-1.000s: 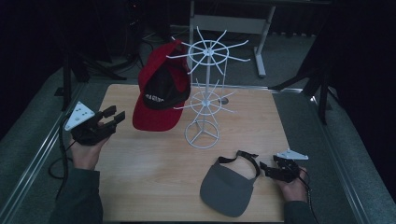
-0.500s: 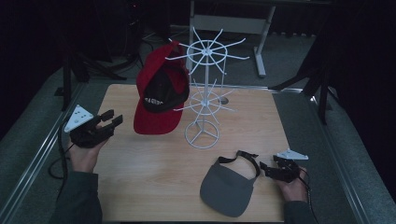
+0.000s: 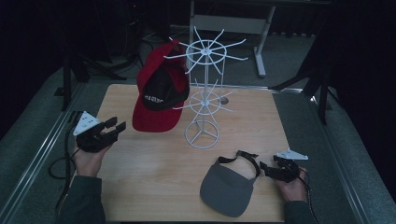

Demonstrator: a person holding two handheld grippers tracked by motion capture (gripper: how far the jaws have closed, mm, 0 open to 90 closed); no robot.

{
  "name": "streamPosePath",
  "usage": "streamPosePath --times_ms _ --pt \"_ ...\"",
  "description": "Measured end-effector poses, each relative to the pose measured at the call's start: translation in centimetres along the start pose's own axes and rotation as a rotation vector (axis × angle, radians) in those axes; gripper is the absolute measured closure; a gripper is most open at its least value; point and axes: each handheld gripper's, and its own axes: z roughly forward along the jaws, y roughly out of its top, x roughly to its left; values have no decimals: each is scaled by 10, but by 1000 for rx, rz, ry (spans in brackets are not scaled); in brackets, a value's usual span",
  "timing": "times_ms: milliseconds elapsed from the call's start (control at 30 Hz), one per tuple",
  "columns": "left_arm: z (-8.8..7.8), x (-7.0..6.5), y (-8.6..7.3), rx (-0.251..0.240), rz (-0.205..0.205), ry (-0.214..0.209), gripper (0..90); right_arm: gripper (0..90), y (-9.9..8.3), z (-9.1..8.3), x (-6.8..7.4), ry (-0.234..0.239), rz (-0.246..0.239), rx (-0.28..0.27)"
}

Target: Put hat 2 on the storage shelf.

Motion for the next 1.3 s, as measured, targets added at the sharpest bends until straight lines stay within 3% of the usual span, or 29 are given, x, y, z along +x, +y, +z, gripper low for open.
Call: streamPosePath --times_ms 167,367,900,1033,1300 --pt "5 -1 -8 23 -14 9 567 459 0 -3 -2 30 37 -18" --pt "12 -1 -18 61 -48 4 556 530 8 -13 0 49 63 -72" --pt "24 -8 -41 120 -32 14 549 569 32 -13 19 63 -2 -83" --pt "22 -9 -49 88 -28 23 551 569 39 -10 24 71 -14 -86" --pt "29 -8 -62 139 -28 36 548 569 50 -3 34 85 -46 -76"
